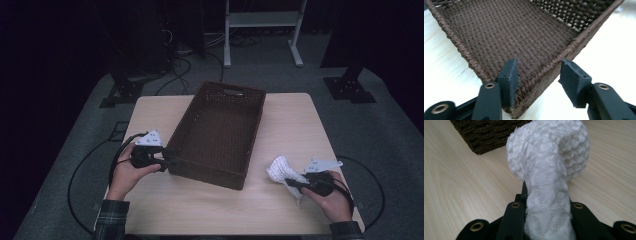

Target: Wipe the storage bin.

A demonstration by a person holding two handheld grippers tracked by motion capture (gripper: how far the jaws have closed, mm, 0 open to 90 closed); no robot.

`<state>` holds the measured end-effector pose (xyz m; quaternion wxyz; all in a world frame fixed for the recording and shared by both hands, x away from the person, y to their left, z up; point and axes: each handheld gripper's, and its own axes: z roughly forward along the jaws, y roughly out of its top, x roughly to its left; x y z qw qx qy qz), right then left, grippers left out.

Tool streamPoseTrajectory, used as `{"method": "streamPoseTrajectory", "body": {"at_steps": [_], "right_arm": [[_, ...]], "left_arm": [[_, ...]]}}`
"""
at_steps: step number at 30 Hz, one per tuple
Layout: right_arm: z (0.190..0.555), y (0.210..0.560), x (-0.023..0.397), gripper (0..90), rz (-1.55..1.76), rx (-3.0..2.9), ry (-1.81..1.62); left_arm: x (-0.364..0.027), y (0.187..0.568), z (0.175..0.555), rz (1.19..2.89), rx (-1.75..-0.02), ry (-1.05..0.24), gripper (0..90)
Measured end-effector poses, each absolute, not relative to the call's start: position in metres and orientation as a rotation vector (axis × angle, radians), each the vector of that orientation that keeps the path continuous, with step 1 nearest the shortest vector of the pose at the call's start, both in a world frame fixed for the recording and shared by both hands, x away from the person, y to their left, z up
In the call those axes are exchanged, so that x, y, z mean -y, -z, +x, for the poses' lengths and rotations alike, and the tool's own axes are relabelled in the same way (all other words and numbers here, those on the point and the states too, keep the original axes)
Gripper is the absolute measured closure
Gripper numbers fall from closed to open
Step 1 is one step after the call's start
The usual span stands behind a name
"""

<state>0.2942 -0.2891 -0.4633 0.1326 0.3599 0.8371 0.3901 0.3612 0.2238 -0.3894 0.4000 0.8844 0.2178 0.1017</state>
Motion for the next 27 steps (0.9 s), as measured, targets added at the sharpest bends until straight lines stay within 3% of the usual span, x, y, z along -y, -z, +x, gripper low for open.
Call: {"method": "streamPoseTrajectory", "body": {"at_steps": [10,27], "right_arm": [[0.294,0.463,0.290,74.6,1.049,-2.422,-1.132],[0.294,0.464,0.292,74.2,1.054,-2.413,-1.133]], "left_arm": [[-0.210,0.396,0.355,2.200,-0.509,-0.187,54.5],[-0.181,0.403,0.339,2.161,-0.507,-0.211,55.6]]}}
